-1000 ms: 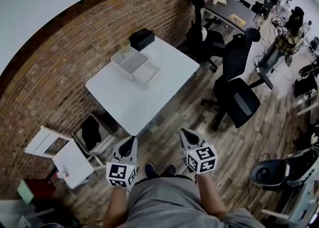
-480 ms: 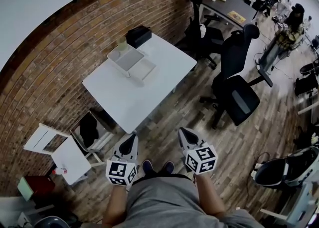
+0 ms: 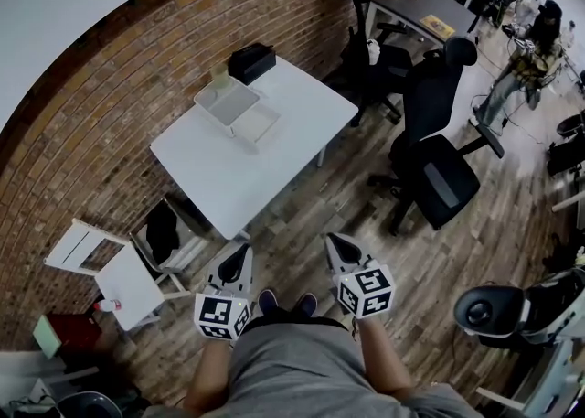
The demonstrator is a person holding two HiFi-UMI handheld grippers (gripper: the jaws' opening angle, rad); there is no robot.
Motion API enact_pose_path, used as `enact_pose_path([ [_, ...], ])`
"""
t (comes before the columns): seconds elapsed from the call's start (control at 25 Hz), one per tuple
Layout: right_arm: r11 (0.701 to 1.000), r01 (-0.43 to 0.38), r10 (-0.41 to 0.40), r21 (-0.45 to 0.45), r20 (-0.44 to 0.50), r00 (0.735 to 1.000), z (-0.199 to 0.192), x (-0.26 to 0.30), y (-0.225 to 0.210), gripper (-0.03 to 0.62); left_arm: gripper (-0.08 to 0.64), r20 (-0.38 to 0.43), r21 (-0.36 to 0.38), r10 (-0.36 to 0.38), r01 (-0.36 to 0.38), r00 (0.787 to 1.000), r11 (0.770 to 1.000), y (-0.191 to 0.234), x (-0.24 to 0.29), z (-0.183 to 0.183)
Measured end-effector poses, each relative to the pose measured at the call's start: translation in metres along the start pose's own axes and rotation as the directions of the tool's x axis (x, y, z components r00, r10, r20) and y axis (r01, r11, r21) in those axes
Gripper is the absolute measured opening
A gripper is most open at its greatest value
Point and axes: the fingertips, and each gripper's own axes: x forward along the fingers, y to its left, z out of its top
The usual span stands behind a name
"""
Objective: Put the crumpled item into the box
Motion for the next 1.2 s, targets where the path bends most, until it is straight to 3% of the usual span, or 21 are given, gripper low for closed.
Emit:
enact_pose_path([
  [0.12, 1.000, 0.013, -0.013, -0.022, 0.010, 1.000, -0.004, -0.009, -0.011, 0.006, 0.028, 0.003, 0.006, -0.007, 0.007, 1.000, 1.000, -0.017, 0.003, -0.004],
  [0.16, 0.999, 0.019, -0.018, -0.028, 0.016, 1.000, -0.004, -0.010, -0.015, 0.010, 0.093, 0.007, 0.008, -0.013, 0.013, 1.000, 1.000, -0.022, 0.004, -0.004],
  [0.2, 0.999, 0.017, -0.017, -0.030, 0.023, 1.000, -0.004, -0.010, -0.017, 0.067, 0.133, 0.010, 0.011, -0.015, 0.015, 1.000, 1.000, -0.026, 0.005, -0.005],
  [0.24, 1.000, 0.010, -0.009, -0.028, 0.031, 0.999, -0.004, -0.011, -0.017, 0.190, 0.151, 0.011, 0.012, -0.013, 0.013, 1.000, 1.000, -0.029, 0.005, -0.005],
  [0.28, 1.000, 0.003, -0.002, -0.024, 0.043, 0.999, -0.003, -0.014, -0.017, 0.232, 0.155, 0.011, 0.011, -0.010, 0.010, 1.000, 1.000, -0.031, 0.004, -0.006],
  [0.4, 1.000, 0.004, -0.004, -0.008, 0.071, 0.997, -0.002, -0.022, -0.022, 0.150, 0.155, 0.011, 0.013, 0.000, 0.000, 1.000, 1.000, -0.036, 0.004, -0.007],
  [0.84, 1.000, 0.012, -0.011, -0.028, 0.033, 0.999, -0.007, -0.011, -0.035, 0.242, 0.155, 0.011, 0.012, 0.029, -0.029, 1.000, 1.000, -0.027, 0.015, -0.005],
  [1.2, 0.998, 0.043, -0.041, -0.047, 0.045, 0.998, 0.011, 0.013, -0.061, 0.252, 0.155, 0.019, 0.006, -0.009, 0.009, 1.000, 1.000, -0.014, 0.060, 0.001],
])
